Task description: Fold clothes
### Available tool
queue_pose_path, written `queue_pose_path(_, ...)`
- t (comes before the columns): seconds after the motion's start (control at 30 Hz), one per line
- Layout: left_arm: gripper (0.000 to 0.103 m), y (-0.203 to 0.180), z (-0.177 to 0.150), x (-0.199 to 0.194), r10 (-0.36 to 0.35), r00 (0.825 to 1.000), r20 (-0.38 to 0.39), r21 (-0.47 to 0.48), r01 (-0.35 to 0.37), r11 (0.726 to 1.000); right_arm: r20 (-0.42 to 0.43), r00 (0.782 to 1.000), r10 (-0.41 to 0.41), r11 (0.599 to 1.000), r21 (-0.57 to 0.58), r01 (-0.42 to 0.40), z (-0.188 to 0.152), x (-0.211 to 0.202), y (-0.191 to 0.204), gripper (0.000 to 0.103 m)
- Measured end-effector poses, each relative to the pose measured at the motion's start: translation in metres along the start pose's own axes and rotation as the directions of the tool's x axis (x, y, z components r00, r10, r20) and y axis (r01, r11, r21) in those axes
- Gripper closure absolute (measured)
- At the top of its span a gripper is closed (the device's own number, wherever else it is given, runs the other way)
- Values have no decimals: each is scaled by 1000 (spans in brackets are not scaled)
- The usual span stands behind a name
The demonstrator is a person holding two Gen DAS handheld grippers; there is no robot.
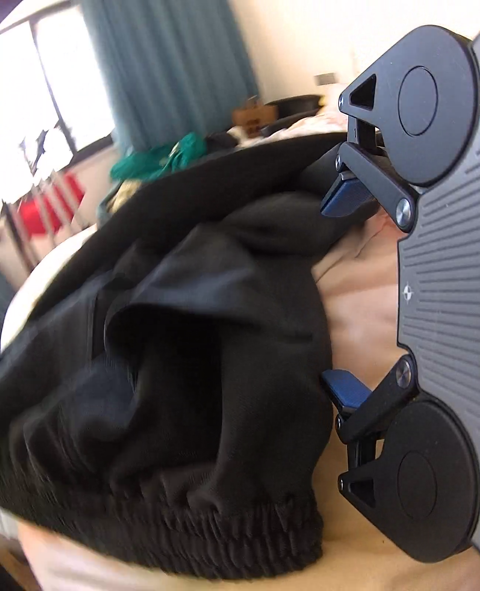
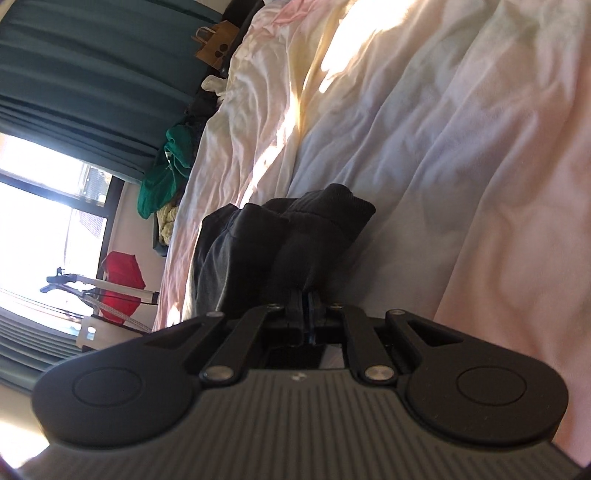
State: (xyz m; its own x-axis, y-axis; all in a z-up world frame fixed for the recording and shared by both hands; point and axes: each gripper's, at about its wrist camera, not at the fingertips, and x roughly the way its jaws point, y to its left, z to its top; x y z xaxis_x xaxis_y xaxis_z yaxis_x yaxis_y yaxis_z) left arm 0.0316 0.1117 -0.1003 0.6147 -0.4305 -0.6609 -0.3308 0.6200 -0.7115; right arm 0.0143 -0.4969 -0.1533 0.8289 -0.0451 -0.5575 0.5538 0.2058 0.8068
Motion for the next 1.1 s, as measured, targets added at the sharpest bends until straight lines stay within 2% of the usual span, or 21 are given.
queue_pose_path(0.03, 13, 10, 3, 0, 23, 1000, 16, -60, -22, 998, -8, 1000, 2, 1000, 31, -1, 1, 1, -3, 95)
queue_pose_path(0.13, 17, 38, 7, -4, -12, 1000, 26, -231, 17, 973, -31, 1000, 2, 994, 107, 1, 3, 7, -11, 95)
queue_pose_path(0.2, 17, 46, 6, -9, -34, 999, 35, -306, 43, 951, -43, 999, 5, 989, 145, 1, 3, 8, -14, 95)
queue_pose_path(0.33, 20, 47, 7, -12, -13, 996, 84, -341, 41, 939, -55, 998, 10, 982, 189, 1, 4, 10, -17, 95)
queue_pose_path(0.4, 29, 49, 9, -12, 7, 994, 112, -365, 35, 930, -57, 998, 9, 979, 203, 2, 5, 12, -18, 95)
queue_pose_path(0.43, 38, 51, 10, -12, 4, 992, 125, -394, 46, 918, -57, 998, 9, 978, 208, 3, 5, 13, -19, 95)
queue_pose_path(0.47, 53, 53, 10, -13, 5, 990, 141, -413, 54, 909, -56, 998, 6, 978, 206, 6, 5, 15, -19, 95)
queue_pose_path(0.5, 62, 53, 11, -15, 14, 989, 150, -416, 50, 908, -55, 998, 2, 979, 203, 9, 5, 16, -20, 95)
queue_pose_path(0.57, 86, 51, 13, -20, 21, 985, 172, -417, 53, 907, -51, 999, 0, 981, 194, 10, 6, 19, -19, 95)
queue_pose_path(0.6, 90, 48, 15, -25, 15, 983, 185, -407, 63, 911, -47, 999, -1, 982, 188, 10, 7, 19, -19, 95)
queue_pose_path(0.67, 94, 42, 20, -36, 1, 977, 211, -387, 83, 918, -27, 1000, -1, 988, 154, 5, 11, 20, -16, 95)
queue_pose_path(0.77, 97, 28, 28, -64, -46, 958, 285, -325, 141, 935, 23, 1000, 14, 997, 81, -16, 20, 19, -10, 97)
queue_pose_path(0.87, 99, 9, 38, -106, -54, 913, 403, -206, 149, 967, 57, 998, 34, 999, 34, -36, 32, 16, -5, 98)
queue_pose_path(1.0, 100, -6, 69, -162, -48, 870, 491, -135, 130, 982, 109, 991, 73, 997, 7, -74, 46, 10, -2, 99)
queue_pose_path(1.1, 100, -3, 90, -183, -54, 900, 432, -190, 150, 970, 179, 974, 139, 990, -35, -135, 55, 0, 4, 99)
